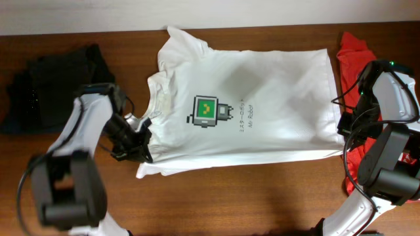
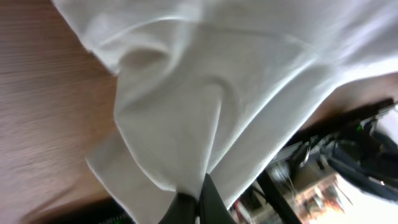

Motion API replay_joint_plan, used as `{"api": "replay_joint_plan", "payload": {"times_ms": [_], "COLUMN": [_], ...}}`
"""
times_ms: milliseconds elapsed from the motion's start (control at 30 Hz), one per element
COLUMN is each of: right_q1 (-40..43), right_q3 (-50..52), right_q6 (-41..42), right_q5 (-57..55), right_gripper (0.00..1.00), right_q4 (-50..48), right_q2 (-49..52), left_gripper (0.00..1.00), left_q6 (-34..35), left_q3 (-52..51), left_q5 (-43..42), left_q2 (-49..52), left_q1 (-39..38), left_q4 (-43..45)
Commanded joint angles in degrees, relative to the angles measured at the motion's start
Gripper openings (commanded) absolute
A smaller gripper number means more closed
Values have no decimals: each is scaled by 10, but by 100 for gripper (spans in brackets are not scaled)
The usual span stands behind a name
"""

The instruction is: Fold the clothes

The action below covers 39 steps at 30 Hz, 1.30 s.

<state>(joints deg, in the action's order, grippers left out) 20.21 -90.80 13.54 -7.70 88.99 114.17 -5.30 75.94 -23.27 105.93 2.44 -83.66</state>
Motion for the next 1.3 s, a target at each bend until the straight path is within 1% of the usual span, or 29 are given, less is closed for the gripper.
{"api": "replay_joint_plan", "payload": {"times_ms": [0, 100, 200, 267, 333, 367, 433, 467, 600, 700, 767, 800, 1000, 1267], "right_q1": [0, 0, 0, 0, 0, 0, 0, 0, 0, 0, 0, 0, 0, -3], "right_q3": [3, 3, 3, 3, 3, 3, 3, 3, 3, 3, 3, 3, 3, 3], "right_q6": [9, 9, 9, 8, 8, 2, 2, 2, 2, 2, 2, 2, 2, 0], "right_q5": [-14, -9, 5, 21, 39, 51, 64, 70, 73, 73, 73, 73, 92, 103], "right_gripper": [4, 4, 4, 4, 4, 4, 4, 4, 4, 4, 4, 4, 5, 5], "right_q4": [10, 21, 16, -6, -31, -52, -83, -99, -152, -187, -208, -219, -263, -303], "right_q2": [-24, -34, -40, -40, -40, -40, -40, -40, -40, -40, -40, -40, -36, -21], "left_gripper": [0, 0, 0, 0, 0, 0, 0, 0, 0, 0, 0, 0, 1, 1], "left_q6": [17, 18, 28, 27, 29, 44, 88, 95, 98, 99, 114, 122, 122, 122], "left_q3": [-18, -42, -57, -57, -57, -57, -57, -57, -57, -57, -57, -57, -57, -57], "left_q5": [8, 6, 0, -26, -55, -57, -59, -60, -80, -80, -80, -80, -80, -80], "left_q2": [-121, -186, -211, -211, -210, -207, -195, -189, -149, -115, -87, -75, -19, 10], "left_q1": [21, 36, 41, 41, 41, 41, 41, 40, 35, 25, 24, 24, 24, 9], "left_q4": [-2, -10, -3, 32, 99, 136, 212, 235, 337, 393, 428, 442, 516, 557]}}
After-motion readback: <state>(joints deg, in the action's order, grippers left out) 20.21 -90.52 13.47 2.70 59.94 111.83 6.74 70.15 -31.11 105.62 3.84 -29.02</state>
